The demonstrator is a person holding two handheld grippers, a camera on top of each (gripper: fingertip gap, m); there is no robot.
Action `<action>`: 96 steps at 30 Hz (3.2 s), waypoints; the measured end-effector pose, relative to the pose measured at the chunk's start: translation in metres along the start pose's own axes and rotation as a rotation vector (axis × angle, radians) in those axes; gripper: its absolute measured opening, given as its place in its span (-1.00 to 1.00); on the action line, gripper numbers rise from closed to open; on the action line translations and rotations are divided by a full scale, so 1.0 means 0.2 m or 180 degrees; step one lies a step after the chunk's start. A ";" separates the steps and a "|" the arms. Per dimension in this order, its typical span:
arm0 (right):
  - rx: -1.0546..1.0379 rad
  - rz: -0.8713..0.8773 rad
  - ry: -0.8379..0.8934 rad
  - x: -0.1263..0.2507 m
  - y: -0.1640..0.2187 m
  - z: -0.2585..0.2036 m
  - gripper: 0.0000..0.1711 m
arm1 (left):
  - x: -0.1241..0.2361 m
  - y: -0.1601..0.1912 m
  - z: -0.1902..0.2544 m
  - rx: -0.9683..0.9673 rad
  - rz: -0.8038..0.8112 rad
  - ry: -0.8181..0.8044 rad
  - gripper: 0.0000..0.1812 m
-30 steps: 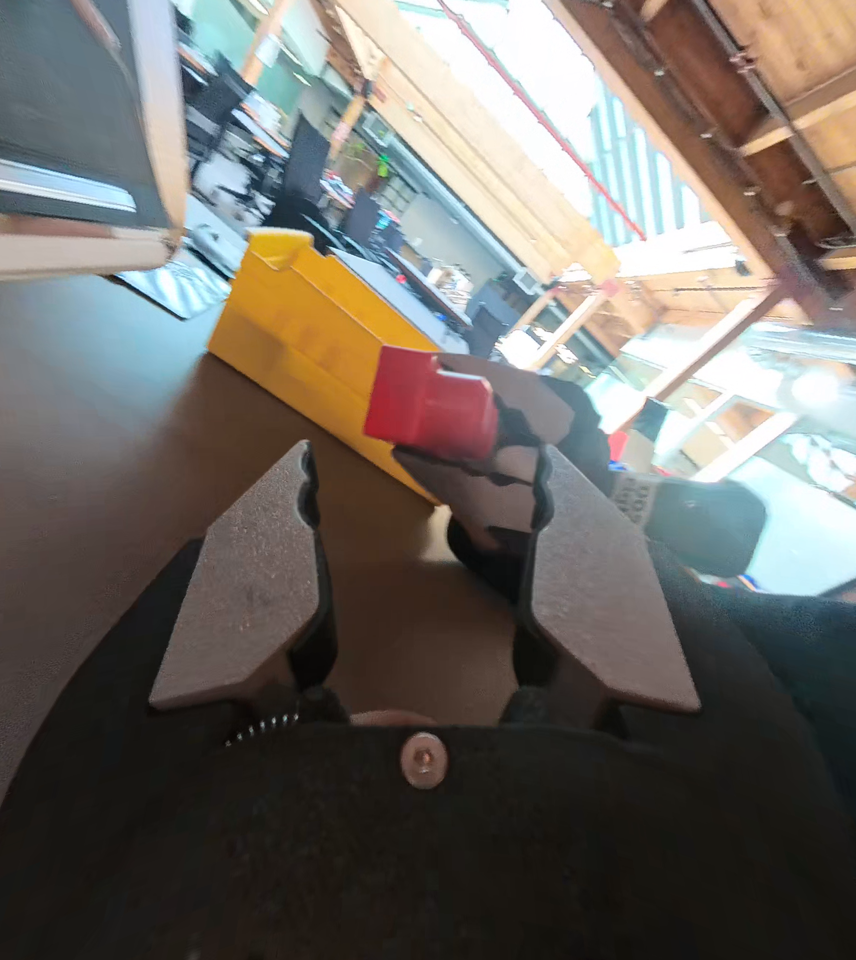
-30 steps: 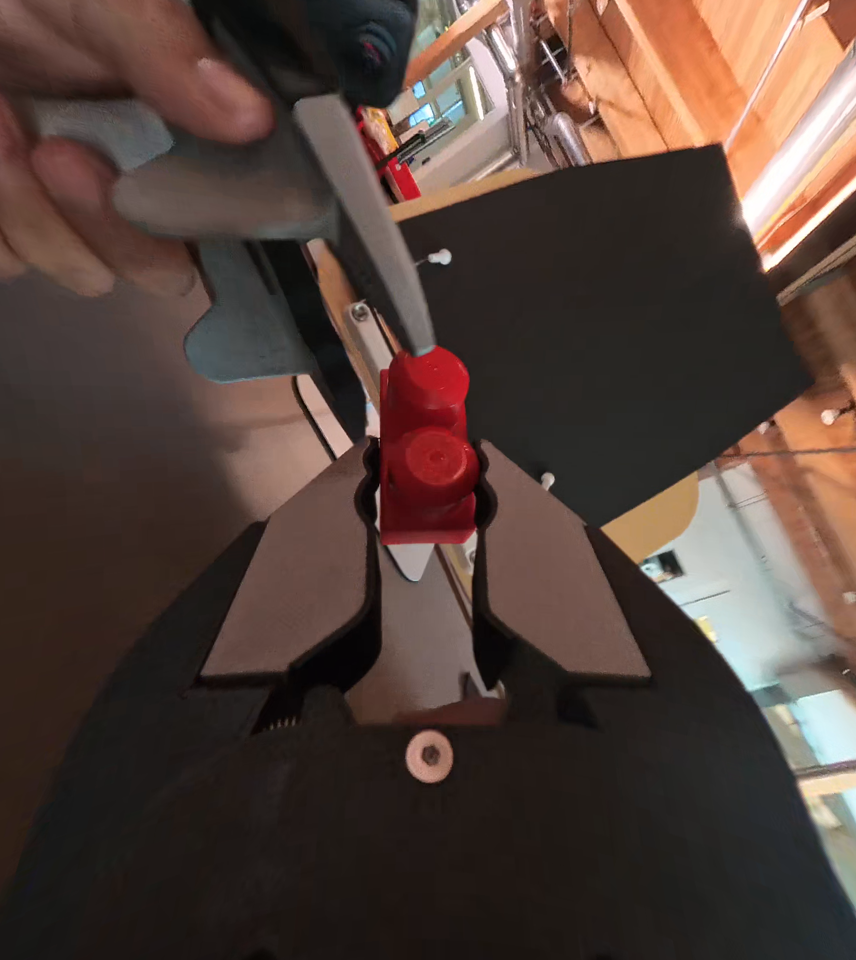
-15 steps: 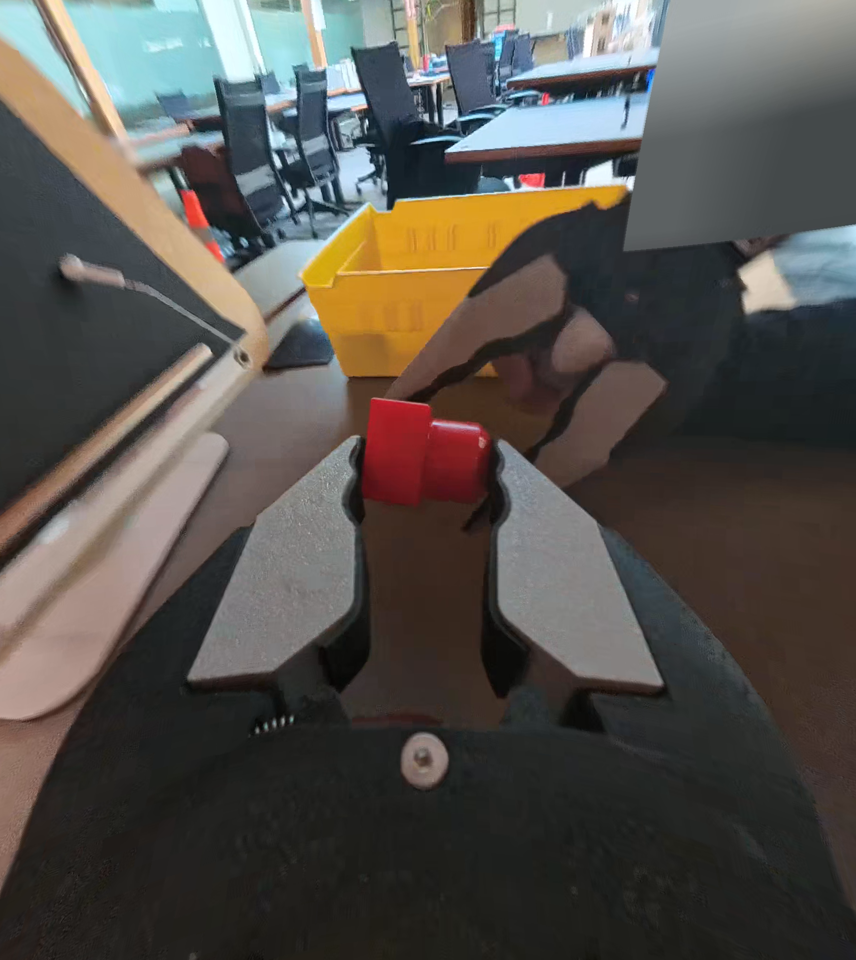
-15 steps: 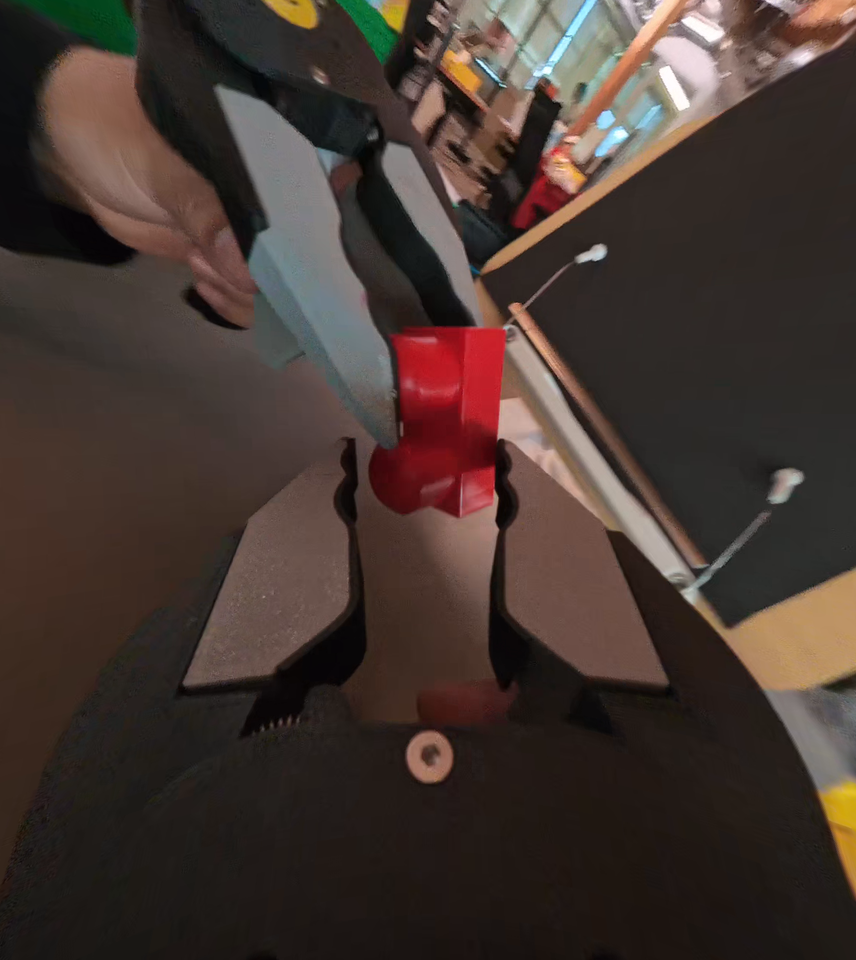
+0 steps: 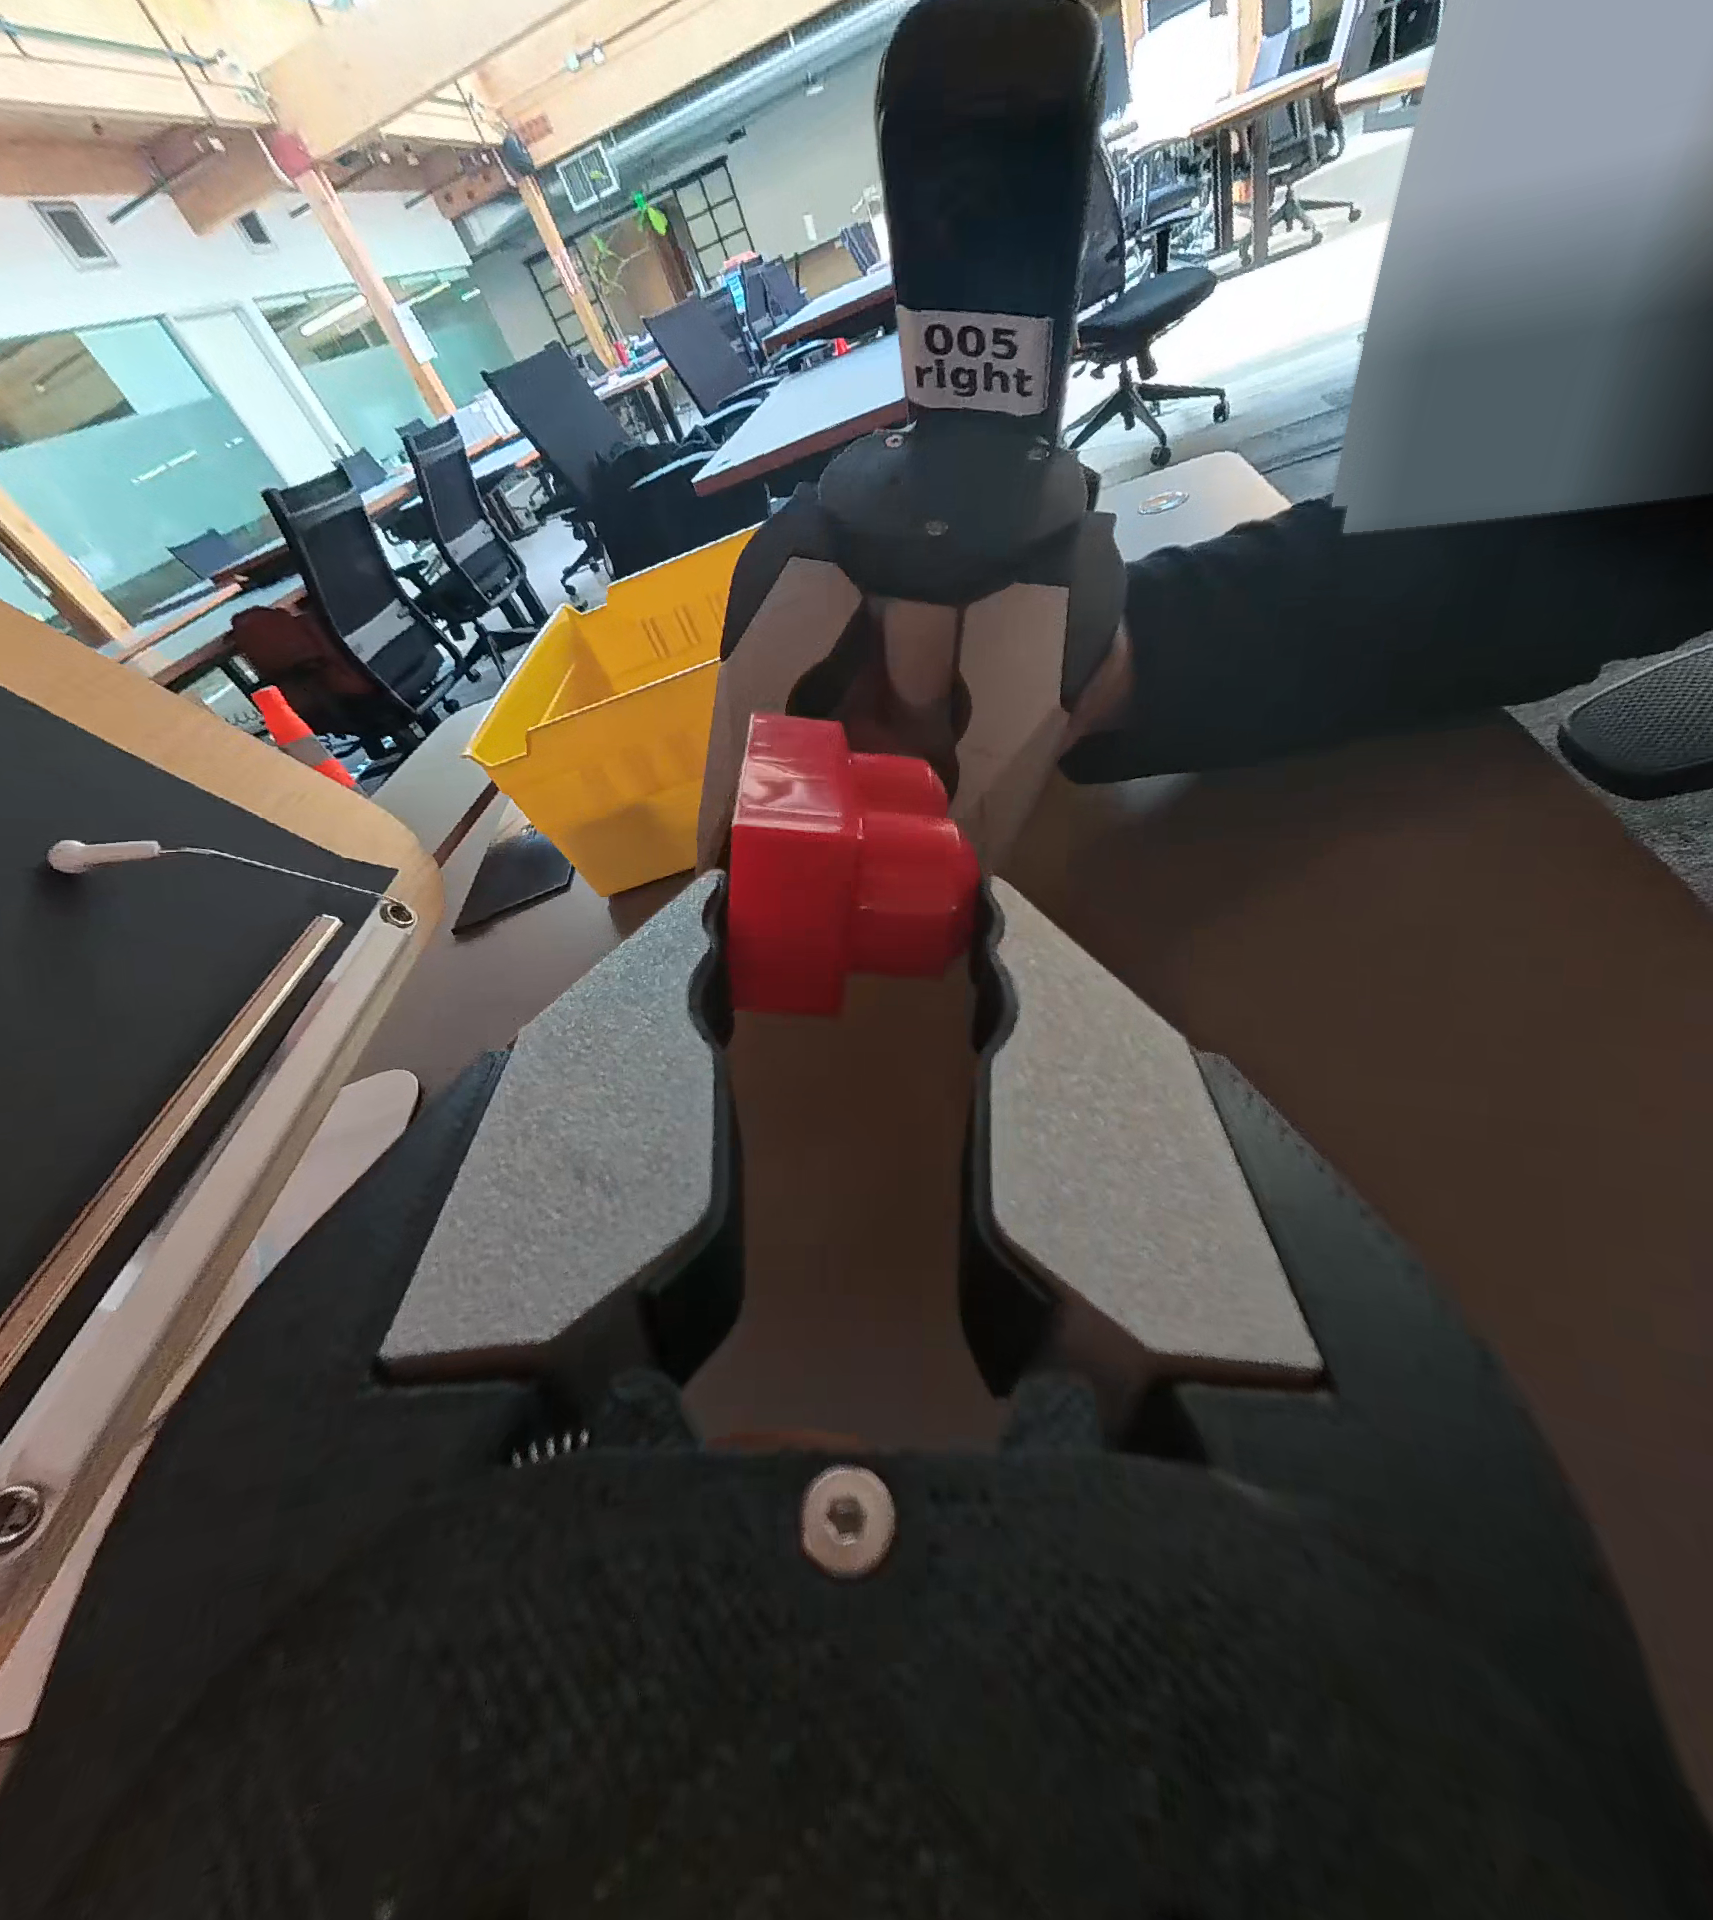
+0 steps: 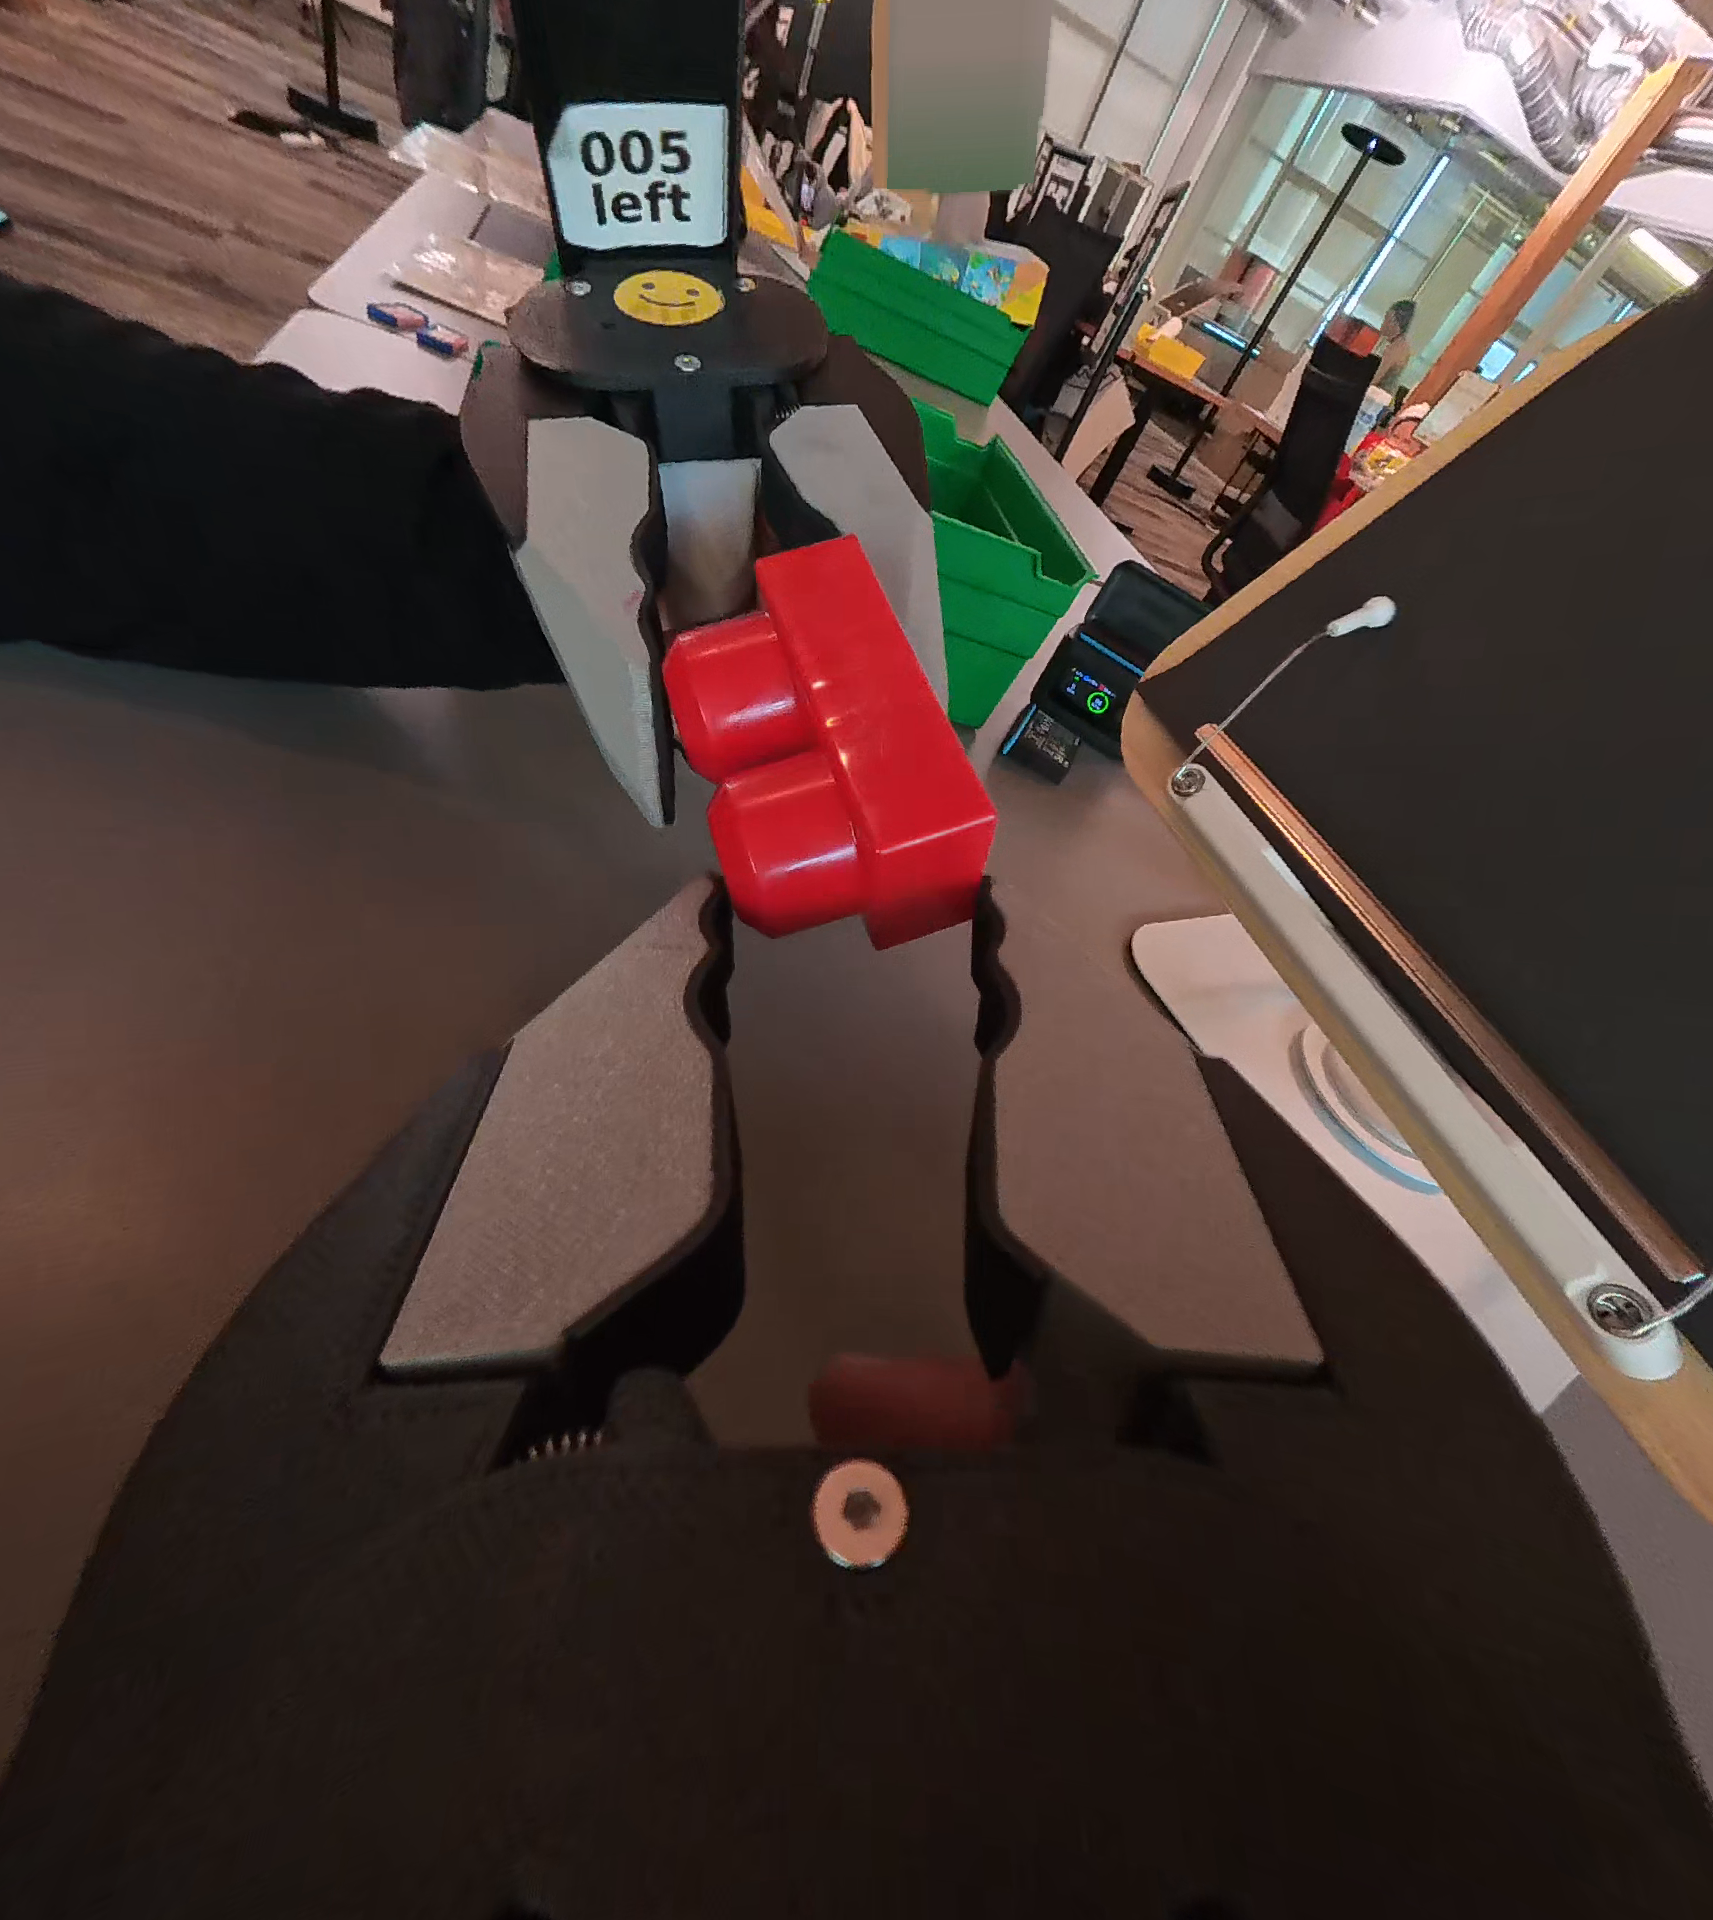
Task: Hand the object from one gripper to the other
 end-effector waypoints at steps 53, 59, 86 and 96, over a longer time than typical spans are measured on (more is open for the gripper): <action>-0.1219 -0.0577 -0.0878 -0.12 0.19 -0.08 -0.30 | 0.03 -0.09 -0.04 -0.0292 0.0153 -0.0497 -0.60; -0.2086 0.0265 -0.1560 -0.01 0.01 -0.04 -0.13 | 0.02 -0.07 -0.02 -0.0939 -0.0088 -0.0791 -0.61; 0.0449 -0.0501 0.1250 0.03 0.00 0.17 -0.53 | -0.03 0.14 -0.19 0.1142 -0.0356 -0.0674 -0.31; 0.1287 -0.0898 0.1605 -0.03 0.03 0.13 -0.54 | -0.05 0.14 -0.17 0.2111 -0.0067 -0.0084 -0.20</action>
Point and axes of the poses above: each gripper's, where its closed fingertips meet, x back along the fingers, y out of its underside, z = x × y across the jaws, the point moved 2 cm from there along x, back along the fingers, and after that the axes turned 7 degrees about -z, right-handed, at the moved point
